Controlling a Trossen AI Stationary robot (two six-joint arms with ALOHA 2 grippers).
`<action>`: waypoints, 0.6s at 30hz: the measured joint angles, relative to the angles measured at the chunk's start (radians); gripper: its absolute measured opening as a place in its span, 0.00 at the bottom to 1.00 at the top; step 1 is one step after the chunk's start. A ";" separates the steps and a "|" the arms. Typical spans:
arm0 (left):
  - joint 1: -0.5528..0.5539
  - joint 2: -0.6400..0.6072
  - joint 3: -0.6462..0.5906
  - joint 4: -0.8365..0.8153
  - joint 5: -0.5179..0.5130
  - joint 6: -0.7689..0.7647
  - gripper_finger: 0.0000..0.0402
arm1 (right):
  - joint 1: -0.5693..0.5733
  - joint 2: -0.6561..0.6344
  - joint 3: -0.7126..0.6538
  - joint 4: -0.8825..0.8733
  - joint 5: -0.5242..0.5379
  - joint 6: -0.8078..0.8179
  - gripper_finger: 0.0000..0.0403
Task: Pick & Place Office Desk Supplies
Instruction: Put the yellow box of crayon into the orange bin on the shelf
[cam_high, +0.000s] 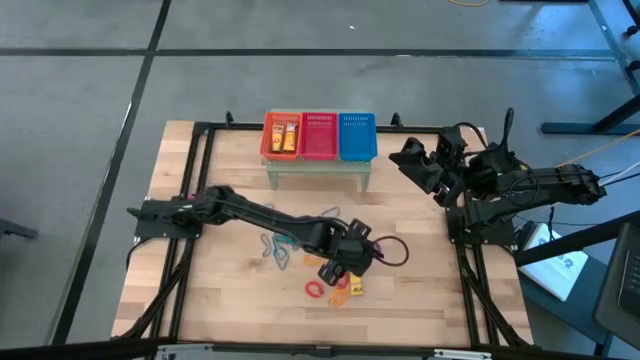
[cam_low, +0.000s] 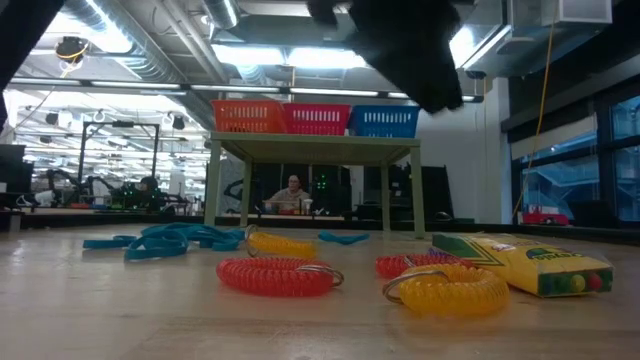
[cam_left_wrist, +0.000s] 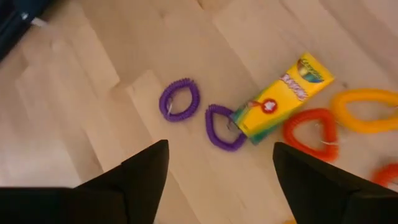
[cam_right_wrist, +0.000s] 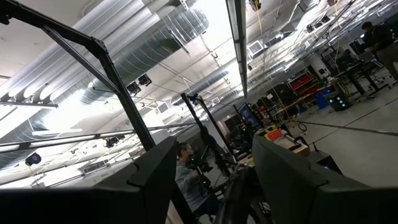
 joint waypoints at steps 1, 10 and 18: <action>0.000 0.012 0.000 0.021 0.002 0.035 0.73 | 0.000 0.000 0.000 -0.003 0.000 0.000 0.53; -0.025 0.083 -0.001 0.087 0.072 0.388 0.74 | 0.000 0.020 0.000 -0.003 0.000 0.022 0.53; -0.024 0.136 0.000 0.141 0.123 0.490 0.74 | 0.000 0.059 0.000 -0.003 0.000 0.050 0.53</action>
